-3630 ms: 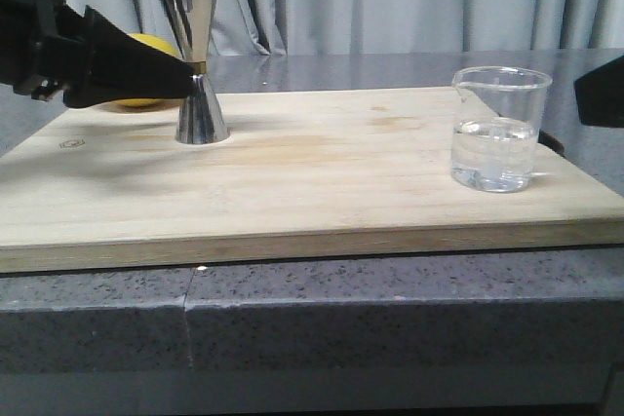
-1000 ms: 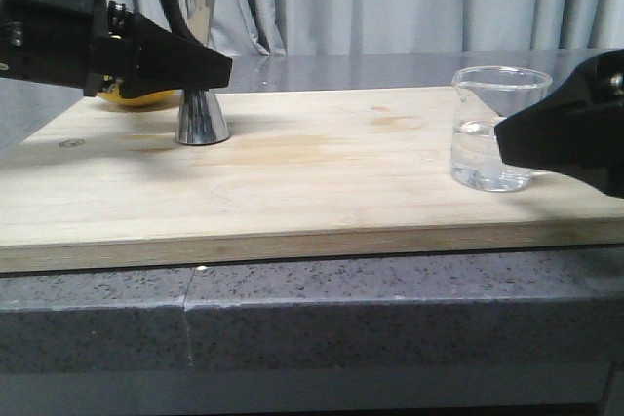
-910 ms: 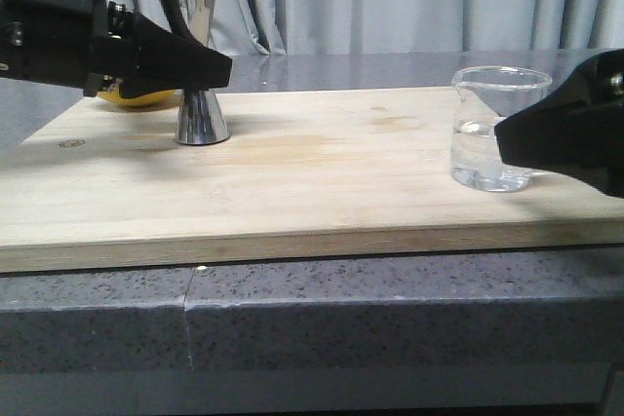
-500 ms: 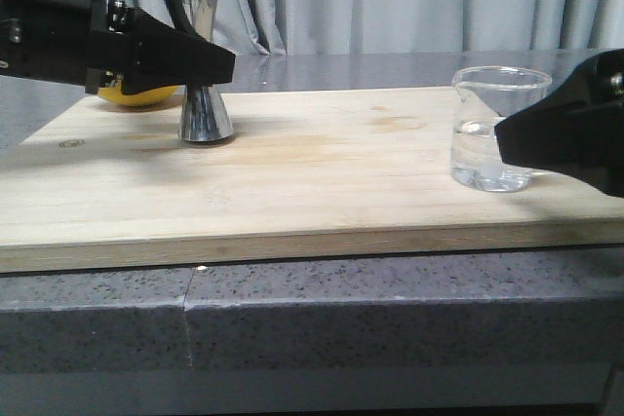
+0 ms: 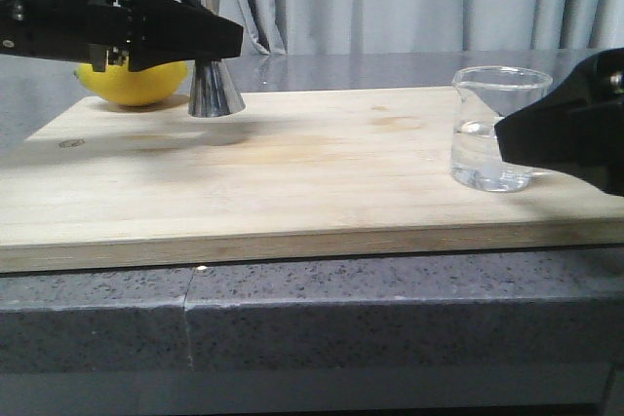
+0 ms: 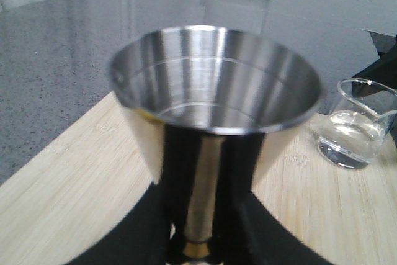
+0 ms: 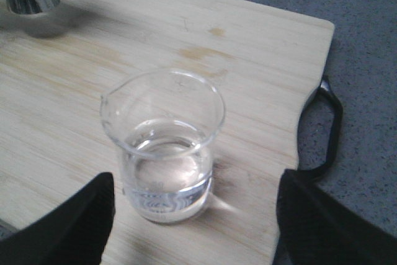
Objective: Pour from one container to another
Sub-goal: 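Grasp the jigger with the left gripper and the beaker with the right gripper, lift both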
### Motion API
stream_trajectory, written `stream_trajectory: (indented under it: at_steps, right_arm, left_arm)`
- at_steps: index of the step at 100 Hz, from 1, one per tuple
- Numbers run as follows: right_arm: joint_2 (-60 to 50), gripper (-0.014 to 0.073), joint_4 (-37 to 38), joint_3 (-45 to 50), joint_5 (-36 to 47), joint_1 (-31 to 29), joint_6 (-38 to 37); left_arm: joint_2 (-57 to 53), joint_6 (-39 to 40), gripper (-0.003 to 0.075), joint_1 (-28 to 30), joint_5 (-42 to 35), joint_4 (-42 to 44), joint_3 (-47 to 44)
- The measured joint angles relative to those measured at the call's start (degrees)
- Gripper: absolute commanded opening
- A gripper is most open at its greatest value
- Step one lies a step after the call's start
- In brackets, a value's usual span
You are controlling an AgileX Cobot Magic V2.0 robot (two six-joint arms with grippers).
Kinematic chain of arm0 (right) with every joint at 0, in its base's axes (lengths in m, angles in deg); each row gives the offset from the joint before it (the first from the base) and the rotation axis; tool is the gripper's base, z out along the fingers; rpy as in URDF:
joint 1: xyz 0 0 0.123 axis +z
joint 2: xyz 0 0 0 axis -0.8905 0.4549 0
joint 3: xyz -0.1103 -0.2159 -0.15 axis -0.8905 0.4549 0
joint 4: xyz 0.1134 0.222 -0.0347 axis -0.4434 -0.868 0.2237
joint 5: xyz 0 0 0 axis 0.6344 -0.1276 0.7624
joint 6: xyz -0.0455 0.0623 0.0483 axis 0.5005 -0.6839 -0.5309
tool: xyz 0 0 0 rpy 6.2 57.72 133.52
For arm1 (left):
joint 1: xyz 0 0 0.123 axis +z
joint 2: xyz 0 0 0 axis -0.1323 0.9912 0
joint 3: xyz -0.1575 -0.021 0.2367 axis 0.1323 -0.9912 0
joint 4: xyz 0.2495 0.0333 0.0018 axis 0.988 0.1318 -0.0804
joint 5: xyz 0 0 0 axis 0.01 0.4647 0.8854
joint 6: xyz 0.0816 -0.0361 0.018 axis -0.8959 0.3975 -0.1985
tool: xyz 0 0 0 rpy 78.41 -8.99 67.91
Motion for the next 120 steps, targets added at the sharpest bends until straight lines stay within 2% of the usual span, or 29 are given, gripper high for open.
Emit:
stream_trajectory:
  at_steps: [35, 64, 90, 120]
  right_arm:
    - [0.35, 0.0493, 0.8, 0.0, 0.49, 1.76, -0.29]
    - [5.78, 0.0493, 1.59, 0.0, 6.27, 3.92, -0.58]
    - [9.43, 0.0493, 8.58, 0.0, 10.28, 3.92, -8.89]
    - [11.48, 0.0493, 10.43, -0.1, 15.51, 3.92, -10.94]
  left_arm:
    - [0.0, 0.0, -0.0013, 0.0, 0.12, 0.0, 0.48]
    - [0.0, 0.1, -0.0013, 0.0, 0.53, 0.03, 0.48]
    - [0.0, 0.1, -0.0013, 0.0, 0.53, 0.03, 0.48]
    - [0.0, 0.21, -0.0013, 0.0, 0.53, 0.03, 0.48]
